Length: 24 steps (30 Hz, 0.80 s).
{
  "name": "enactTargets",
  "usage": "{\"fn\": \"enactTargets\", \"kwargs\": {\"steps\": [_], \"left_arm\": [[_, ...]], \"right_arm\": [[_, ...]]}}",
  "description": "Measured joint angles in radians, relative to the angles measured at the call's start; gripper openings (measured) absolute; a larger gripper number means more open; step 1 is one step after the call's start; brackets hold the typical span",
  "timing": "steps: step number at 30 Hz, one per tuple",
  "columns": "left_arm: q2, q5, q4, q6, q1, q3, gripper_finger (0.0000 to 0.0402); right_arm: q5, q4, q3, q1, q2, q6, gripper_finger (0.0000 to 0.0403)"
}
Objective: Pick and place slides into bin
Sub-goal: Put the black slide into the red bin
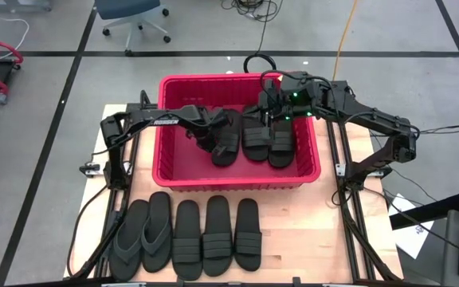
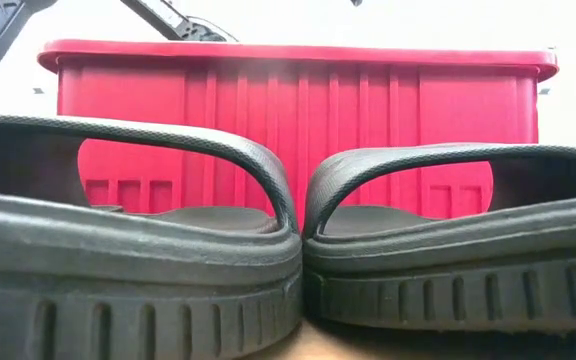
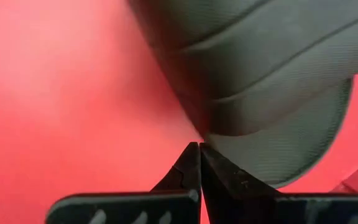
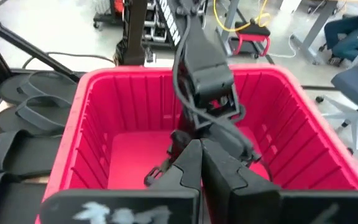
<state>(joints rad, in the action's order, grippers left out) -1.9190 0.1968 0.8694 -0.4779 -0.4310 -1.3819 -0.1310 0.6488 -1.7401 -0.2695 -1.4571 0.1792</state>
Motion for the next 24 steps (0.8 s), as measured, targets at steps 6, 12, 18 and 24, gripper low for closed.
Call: {"fn": "enactTargets", "kwargs": {"steps": [6, 12, 18, 24], "left_arm": [[-0.006, -0.012, -0.069, -0.034, 0.028, 0.0, 0.0], [-0.006, -0.014, -0.082, -0.045, 0.04, 0.0, 0.0], [-0.003, -0.031, 0.004, 0.007, 0.03, 0.0, 0.0], [0.092, -0.152, 0.052, 0.095, 0.028, 0.0, 0.0]], "right_arm": [[0.0, 0.032, 0.0, 0.0, 0.039, 0.017, 0.0], [0.0, 0.04, 0.0, -0.005, 0.067, 0.023, 0.0], [0.0, 0.087, -0.001, -0.027, 0.073, 0.043, 0.0], [-0.072, 0.148, -0.001, -0.039, 0.072, 0.099, 0.0]]}}
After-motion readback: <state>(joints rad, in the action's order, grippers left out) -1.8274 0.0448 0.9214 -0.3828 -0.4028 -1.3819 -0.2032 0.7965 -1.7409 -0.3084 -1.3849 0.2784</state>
